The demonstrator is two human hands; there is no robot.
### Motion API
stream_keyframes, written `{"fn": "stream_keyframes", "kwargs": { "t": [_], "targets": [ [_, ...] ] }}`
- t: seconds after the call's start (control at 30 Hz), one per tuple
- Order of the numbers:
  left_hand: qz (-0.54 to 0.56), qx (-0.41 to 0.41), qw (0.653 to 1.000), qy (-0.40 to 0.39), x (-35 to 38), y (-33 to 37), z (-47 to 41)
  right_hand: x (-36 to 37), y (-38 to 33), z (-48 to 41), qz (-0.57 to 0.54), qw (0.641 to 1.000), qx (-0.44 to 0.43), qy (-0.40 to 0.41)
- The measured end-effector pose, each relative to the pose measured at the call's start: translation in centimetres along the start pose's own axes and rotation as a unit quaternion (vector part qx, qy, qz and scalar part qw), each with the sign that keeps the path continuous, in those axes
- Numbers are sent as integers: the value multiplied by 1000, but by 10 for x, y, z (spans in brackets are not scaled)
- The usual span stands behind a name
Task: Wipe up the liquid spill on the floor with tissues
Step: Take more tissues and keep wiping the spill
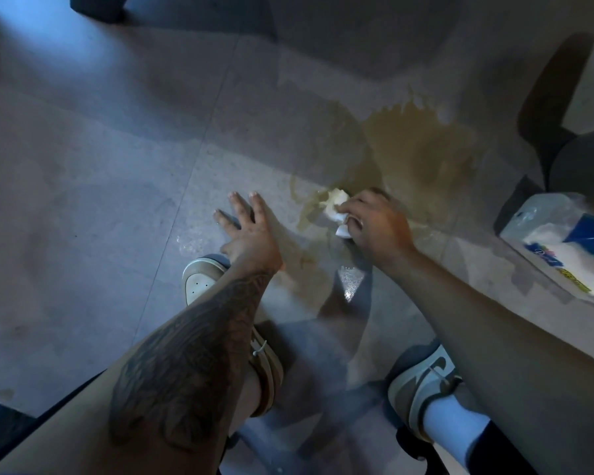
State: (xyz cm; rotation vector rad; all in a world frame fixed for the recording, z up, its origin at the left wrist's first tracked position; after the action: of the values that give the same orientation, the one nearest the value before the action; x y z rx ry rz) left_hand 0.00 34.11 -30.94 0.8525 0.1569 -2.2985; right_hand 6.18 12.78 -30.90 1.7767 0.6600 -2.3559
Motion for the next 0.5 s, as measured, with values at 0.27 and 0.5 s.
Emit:
{"fn": "stream_keyframes", "kwargs": {
  "t": [0.27,0.5],
  "targets": [
    [7,9,1000,-3,-2,-1,0,31,-30,76,-23,984,-133,-115],
    [1,3,1000,-5,-4,1,2,20,30,29,-2,999,-9,-37]
  ]
}}
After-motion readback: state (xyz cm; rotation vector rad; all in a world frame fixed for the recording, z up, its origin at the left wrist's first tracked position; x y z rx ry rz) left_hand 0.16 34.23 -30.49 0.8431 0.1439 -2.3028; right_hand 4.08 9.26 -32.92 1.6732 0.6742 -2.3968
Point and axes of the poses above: each hand's wrist, its own z-axis away from the middle knuckle, its own x-axis out of the palm, y = z × x, the point moved 1 cm from there along -z, towards the middle knuckle, and after that the axes turned 12 degrees about z, right-handed, at the moved point
